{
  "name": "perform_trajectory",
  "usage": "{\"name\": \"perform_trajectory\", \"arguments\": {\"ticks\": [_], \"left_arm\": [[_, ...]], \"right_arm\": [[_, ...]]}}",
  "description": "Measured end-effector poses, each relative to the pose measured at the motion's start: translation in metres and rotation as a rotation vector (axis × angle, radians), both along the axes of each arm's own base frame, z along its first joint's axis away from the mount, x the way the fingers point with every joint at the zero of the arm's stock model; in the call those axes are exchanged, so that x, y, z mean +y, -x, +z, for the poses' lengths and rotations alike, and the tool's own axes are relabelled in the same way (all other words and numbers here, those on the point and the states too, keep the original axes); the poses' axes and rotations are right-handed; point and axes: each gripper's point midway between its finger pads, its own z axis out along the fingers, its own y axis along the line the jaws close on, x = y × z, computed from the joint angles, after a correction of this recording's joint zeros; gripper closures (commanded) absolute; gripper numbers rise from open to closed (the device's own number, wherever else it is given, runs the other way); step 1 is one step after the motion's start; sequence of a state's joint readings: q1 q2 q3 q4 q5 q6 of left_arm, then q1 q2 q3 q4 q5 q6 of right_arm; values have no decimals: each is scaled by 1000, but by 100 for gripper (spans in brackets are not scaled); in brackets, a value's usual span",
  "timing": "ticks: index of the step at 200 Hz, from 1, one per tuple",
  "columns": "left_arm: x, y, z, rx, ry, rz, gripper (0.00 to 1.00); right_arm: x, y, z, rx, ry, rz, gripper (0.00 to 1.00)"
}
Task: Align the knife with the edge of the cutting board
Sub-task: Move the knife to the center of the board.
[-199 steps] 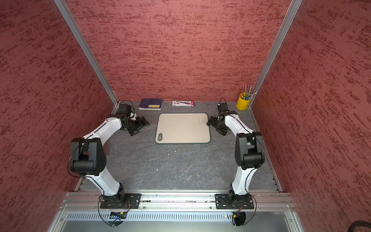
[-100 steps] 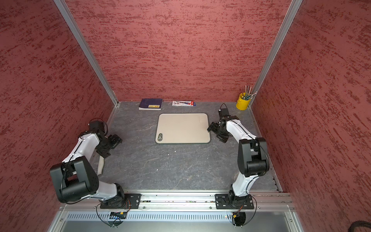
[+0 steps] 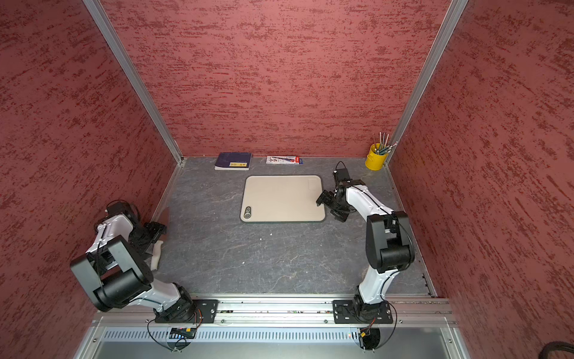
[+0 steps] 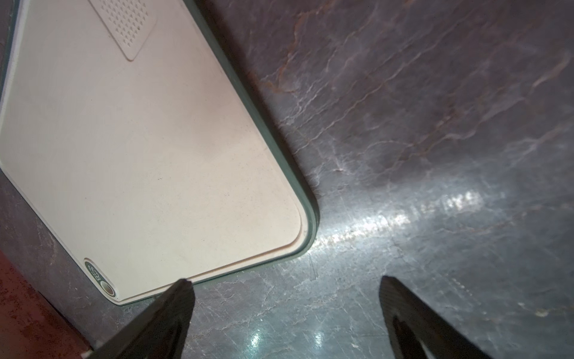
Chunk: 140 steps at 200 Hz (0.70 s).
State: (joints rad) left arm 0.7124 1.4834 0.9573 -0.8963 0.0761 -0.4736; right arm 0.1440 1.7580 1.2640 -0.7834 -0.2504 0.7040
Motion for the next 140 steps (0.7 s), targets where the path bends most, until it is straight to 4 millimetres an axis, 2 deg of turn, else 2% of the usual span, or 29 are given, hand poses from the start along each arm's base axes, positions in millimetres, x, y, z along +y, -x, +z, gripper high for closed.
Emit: {"name": "perform_trajectory", "arguments": {"ticks": [41,80,95,111,140], "left_arm": [[7,5,-19,15,67,51,12],[13,-1,-17,-27,82,93,13],[13,-7,-16,-57,90,102,17],[15,-11,-17,-80,86,120,26],[16,-11,-17,-107,61,149,36]], "right_arm": [[4,1,0,5,-10,5,2],[5,2,-1,9,-16,7,2],[5,3,-1,11,-19,7,2],[5,3,-1,13,-21,5,2],[7,7,-4,28,-30,4,2]]}}
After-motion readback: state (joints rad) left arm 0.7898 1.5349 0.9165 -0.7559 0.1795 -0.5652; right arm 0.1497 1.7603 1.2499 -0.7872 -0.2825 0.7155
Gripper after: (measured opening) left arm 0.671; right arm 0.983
